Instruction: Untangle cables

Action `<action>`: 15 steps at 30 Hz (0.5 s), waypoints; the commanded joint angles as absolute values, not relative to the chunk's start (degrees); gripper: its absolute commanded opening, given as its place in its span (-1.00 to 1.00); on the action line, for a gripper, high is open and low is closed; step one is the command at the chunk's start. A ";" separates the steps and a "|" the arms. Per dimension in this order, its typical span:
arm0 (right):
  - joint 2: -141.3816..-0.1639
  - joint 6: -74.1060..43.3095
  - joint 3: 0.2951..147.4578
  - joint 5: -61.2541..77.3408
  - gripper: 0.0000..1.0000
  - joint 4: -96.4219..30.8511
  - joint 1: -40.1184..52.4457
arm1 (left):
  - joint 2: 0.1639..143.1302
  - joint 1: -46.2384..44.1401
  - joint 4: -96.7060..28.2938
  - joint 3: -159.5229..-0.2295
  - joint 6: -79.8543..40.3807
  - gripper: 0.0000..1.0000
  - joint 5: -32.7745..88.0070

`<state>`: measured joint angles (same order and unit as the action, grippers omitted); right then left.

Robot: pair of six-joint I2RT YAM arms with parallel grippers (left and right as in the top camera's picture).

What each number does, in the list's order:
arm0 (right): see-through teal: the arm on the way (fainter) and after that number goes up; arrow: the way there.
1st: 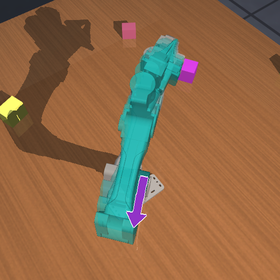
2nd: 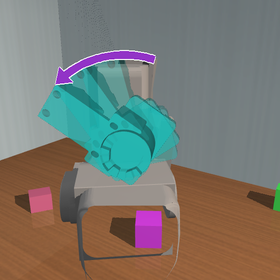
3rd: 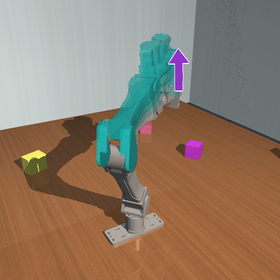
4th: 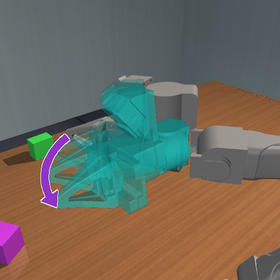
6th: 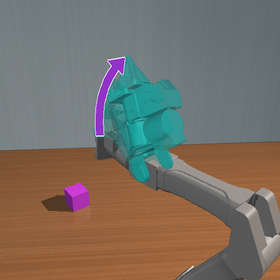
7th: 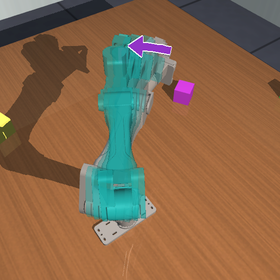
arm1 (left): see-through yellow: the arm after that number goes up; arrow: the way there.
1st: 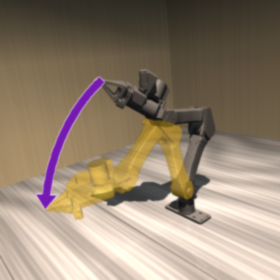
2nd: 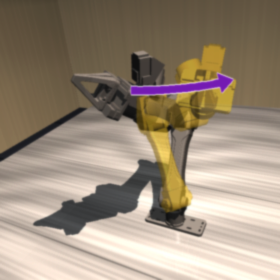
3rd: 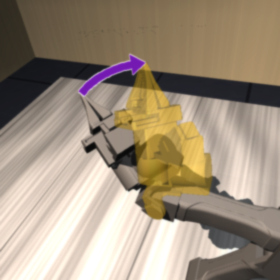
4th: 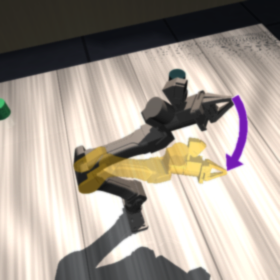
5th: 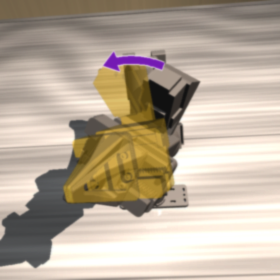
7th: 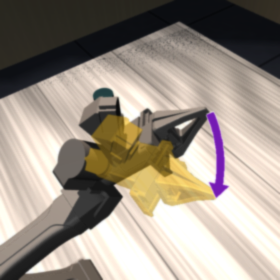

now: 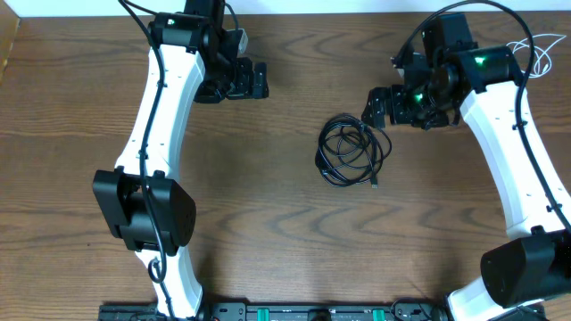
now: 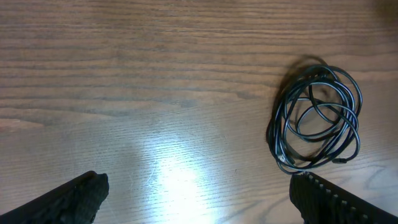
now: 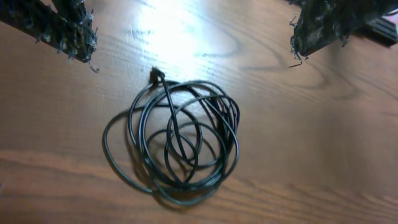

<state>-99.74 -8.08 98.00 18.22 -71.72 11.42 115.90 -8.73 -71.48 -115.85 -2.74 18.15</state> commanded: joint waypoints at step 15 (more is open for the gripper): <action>-100.14 -8.97 97.69 18.15 0.98 -66.59 14.35 | 115.87 -8.60 -67.79 -110.32 -3.16 0.96 18.81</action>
